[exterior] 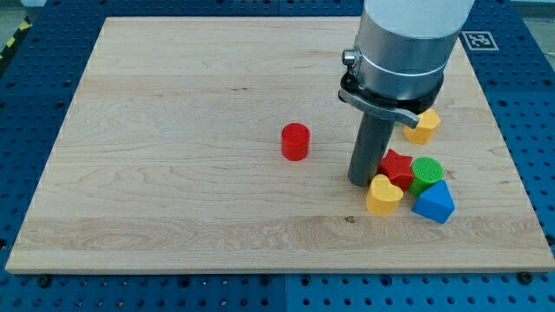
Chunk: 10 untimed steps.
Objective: Move the red circle diagonally bottom left to the blue cube
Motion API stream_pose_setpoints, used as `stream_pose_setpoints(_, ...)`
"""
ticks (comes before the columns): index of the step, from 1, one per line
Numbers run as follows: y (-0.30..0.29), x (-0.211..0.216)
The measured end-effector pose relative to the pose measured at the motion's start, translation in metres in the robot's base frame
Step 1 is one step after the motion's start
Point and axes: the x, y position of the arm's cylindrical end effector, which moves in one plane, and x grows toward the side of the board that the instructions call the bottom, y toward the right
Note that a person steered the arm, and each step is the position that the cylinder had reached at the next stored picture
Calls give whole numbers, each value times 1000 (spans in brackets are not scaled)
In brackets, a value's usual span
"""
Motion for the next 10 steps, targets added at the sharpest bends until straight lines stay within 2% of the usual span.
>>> stream_pose_setpoints(2, -89, 0)
stream_pose_setpoints(5, -85, -2)
stream_pose_setpoints(9, -76, -53)
stream_pose_setpoints(10, -74, -80)
